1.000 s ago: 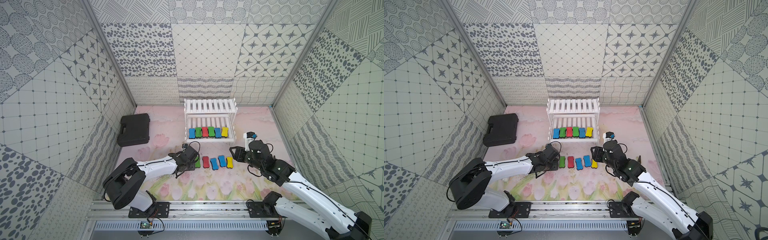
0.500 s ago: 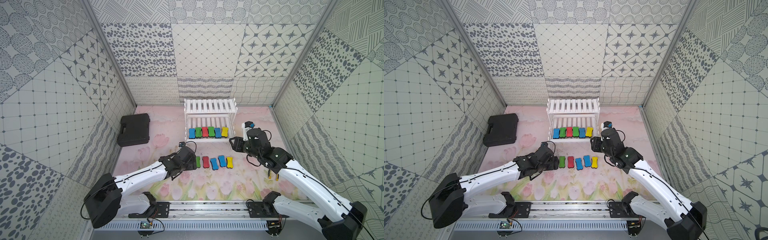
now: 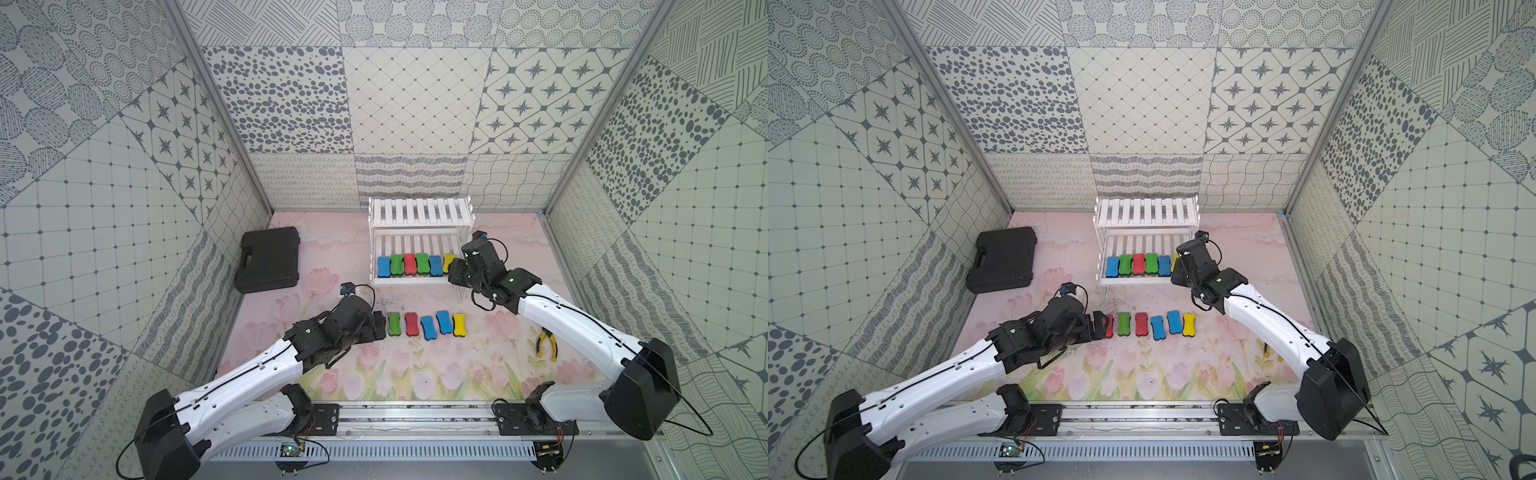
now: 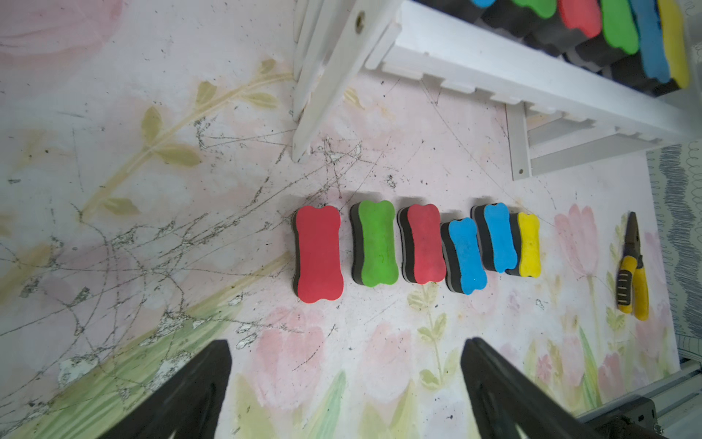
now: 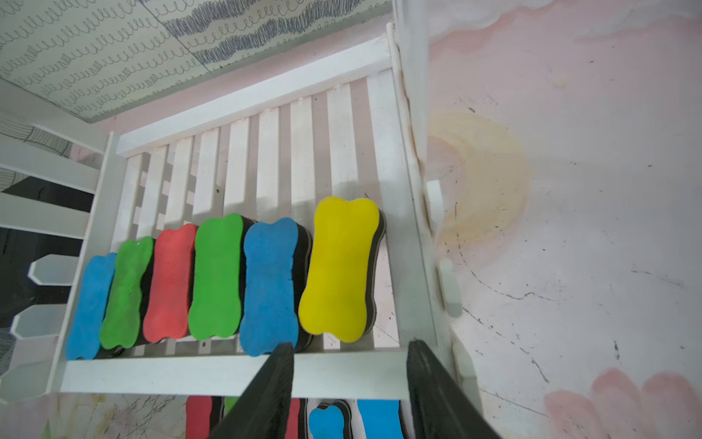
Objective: Remove the whiteboard erasers from the shelf
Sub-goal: Pick up the whiteboard eraser from the shelf.
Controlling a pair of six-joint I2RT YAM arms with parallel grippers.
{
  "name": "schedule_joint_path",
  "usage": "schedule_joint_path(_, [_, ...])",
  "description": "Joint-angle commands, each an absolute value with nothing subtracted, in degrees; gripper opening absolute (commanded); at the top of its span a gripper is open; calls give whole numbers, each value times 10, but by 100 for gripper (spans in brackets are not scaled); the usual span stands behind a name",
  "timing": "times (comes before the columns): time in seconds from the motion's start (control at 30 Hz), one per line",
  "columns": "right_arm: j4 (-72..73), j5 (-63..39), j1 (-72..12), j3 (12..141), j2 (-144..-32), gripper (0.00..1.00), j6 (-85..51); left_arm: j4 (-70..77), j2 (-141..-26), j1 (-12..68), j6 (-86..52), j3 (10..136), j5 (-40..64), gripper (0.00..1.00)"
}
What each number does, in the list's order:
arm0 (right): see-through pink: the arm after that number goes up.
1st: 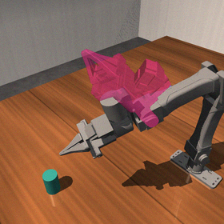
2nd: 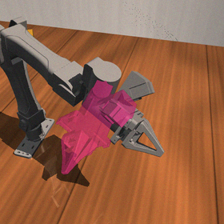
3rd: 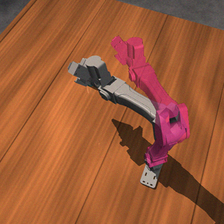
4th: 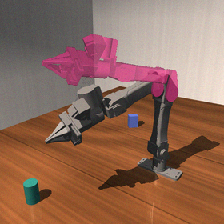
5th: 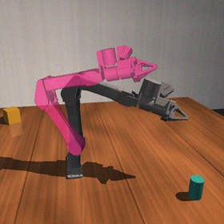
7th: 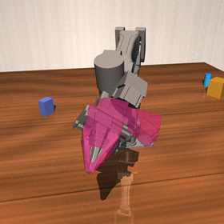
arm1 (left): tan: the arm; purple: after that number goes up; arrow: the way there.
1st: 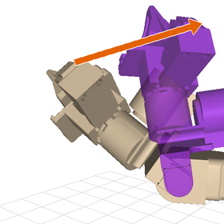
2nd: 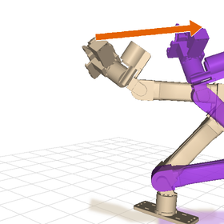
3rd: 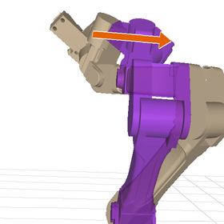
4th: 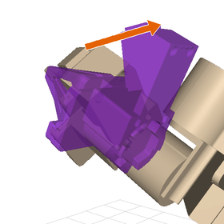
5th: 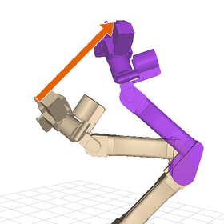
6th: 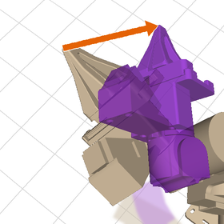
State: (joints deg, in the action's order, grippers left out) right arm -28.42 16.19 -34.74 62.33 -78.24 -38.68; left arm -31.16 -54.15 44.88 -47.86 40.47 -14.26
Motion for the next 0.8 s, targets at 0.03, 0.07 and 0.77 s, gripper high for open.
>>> schedule_joint_path(0.03, [-260, 199, -346, 653, -808, 53, -405, -368, -518, 450, -482, 412, -168, 100])
schedule_joint_path(0.07, [-261, 203, -347, 657, -813, 53, -406, -370, -516, 449, -482, 413, -169, 99])
schedule_joint_path(0.77, [-260, 218, -347, 699, -901, 57, -418, -381, -490, 449, -485, 395, -174, 99])
